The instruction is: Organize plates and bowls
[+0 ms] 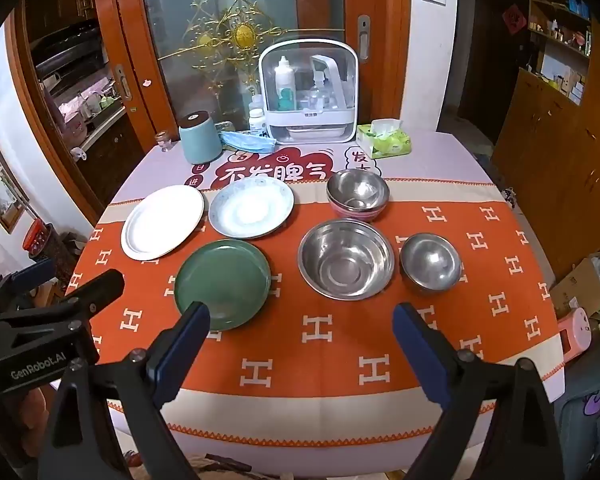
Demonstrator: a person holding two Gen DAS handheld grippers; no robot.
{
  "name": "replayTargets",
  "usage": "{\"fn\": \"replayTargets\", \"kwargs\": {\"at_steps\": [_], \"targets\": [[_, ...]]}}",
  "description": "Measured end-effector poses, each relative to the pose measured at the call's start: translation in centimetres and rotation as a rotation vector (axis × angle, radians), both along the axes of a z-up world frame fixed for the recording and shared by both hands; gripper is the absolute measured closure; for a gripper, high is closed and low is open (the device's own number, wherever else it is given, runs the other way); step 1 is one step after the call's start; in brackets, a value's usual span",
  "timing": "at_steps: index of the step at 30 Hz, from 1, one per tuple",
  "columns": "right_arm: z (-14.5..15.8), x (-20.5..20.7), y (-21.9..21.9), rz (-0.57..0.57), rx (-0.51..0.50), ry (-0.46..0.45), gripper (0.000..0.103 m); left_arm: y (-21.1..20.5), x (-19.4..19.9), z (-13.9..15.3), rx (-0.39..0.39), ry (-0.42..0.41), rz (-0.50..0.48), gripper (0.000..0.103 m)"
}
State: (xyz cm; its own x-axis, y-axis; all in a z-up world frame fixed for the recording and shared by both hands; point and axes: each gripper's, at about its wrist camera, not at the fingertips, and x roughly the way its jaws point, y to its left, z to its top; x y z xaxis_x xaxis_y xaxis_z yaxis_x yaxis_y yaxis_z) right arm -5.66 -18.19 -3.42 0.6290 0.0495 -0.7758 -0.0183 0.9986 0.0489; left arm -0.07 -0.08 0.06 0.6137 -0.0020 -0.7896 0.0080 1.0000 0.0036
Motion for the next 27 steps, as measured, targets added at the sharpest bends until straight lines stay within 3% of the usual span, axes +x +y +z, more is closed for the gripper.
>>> {"fn": "replayTargets", "kwargs": {"at_steps": [27], "targets": [[-0.7,-0.3,0.2,0.003,-0.004,0.014,0.01,0.3,-0.5,-0.9,-0.015,0.022,0.002,0.001]]}}
